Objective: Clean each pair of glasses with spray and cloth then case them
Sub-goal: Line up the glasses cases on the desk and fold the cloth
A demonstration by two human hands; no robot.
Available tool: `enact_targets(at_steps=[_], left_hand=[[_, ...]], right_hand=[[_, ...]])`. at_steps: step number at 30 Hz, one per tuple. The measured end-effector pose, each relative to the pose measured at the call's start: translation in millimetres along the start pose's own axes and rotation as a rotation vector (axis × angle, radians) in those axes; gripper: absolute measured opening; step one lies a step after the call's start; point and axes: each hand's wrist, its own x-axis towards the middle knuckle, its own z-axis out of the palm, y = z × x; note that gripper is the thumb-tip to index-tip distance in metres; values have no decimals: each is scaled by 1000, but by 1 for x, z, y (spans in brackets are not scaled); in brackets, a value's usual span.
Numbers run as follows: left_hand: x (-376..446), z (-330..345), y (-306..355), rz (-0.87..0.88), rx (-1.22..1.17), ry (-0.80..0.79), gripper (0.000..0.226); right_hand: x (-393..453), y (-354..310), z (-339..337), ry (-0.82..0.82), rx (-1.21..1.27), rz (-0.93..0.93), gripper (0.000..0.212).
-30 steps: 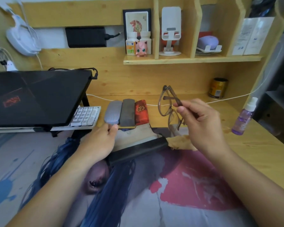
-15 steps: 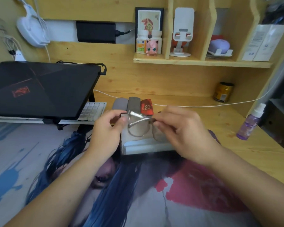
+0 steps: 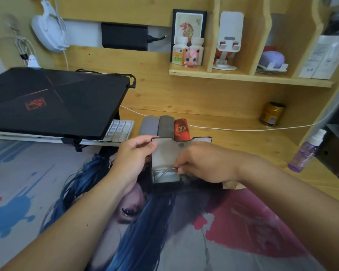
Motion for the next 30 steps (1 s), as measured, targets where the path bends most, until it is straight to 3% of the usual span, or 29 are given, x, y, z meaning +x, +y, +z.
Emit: enact_targets(at_steps=[7,9,11,13,16,21,26,30], left_hand=[[-3,0,0,18,-3,-27,21],[-3,1,1,29,11,-42,24],[-2,2,-1,50,47,-64,22],[-3,0,1,83,96,-124,8],[-9,-4,9,170,280,-308,33],[-24,-9,12,225,673,-541,14],[-29,-5,10,293,957,-610,54],[-29,-7,10,386,1088,-585,61]], right_hand=[[4,5,2,63,140,54,15],[-3,9,-3,265,189,94,14],[-11,15,-9,573,209,135,15],[-18,28,-11,772,192,211,18],[-27,44,0,638,203,265,28],[-51,47,34,407,322,148,28],[-61,43,48,342,428,169,37],[-64,36,48,232,319,148,65]])
